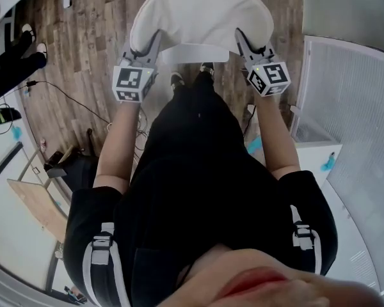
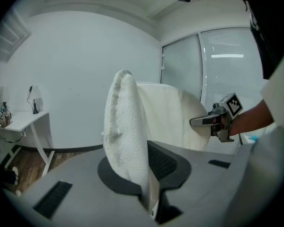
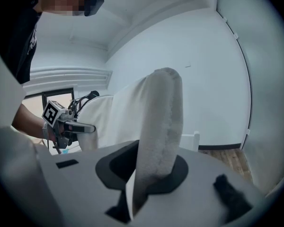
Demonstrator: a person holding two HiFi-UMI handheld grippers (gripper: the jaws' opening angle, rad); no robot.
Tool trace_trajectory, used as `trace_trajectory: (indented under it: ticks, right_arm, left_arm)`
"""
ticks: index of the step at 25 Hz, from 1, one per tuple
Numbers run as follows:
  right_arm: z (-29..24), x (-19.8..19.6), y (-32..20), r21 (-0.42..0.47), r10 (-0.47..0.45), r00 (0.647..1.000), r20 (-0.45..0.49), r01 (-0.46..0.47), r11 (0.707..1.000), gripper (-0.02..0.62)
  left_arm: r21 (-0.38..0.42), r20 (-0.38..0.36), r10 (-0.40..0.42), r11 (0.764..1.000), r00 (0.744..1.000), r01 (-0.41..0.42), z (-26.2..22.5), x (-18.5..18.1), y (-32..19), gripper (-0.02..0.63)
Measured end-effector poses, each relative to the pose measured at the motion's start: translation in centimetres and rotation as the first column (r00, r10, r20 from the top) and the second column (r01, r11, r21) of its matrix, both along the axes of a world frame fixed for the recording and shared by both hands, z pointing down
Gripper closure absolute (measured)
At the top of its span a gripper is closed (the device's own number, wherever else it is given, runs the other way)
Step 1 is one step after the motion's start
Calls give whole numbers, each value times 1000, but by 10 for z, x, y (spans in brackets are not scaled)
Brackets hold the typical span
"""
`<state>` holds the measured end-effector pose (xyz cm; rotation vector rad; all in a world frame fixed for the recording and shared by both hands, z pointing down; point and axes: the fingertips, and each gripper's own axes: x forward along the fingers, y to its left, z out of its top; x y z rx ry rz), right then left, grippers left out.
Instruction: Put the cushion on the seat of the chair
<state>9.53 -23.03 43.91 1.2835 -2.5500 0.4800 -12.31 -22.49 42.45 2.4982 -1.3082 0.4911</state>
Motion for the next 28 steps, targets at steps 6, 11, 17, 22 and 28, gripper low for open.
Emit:
trace_trajectory:
  ticks: [6,11,17,22,28]
  right_arm:
    - [70,5,-22,-93,-17,1000,-10,16,996,546]
    - [129,12,-29,-185,-29,999,-13,27,982,545]
    - [218,16,-28,-298,-50,999,-14,44,953,545]
    - [285,16,-27,-377,-52,999,-11,44,925,545]
    - [362,20,-24,-450,-45,999,-24,29,892,545]
  left_arm:
    - [-94,16,-16,995,1000,17,70,5,-22,552]
    - [-181,28,-13,983,1000,17,133,11,-30,552]
    - [-317,30,-30,948,999,38,225,14,-28,552]
    - [-390,39,-49,919,998,61,292,15,-29,552]
    - [-476,51,-67,875,996,83,368,18,-24,552]
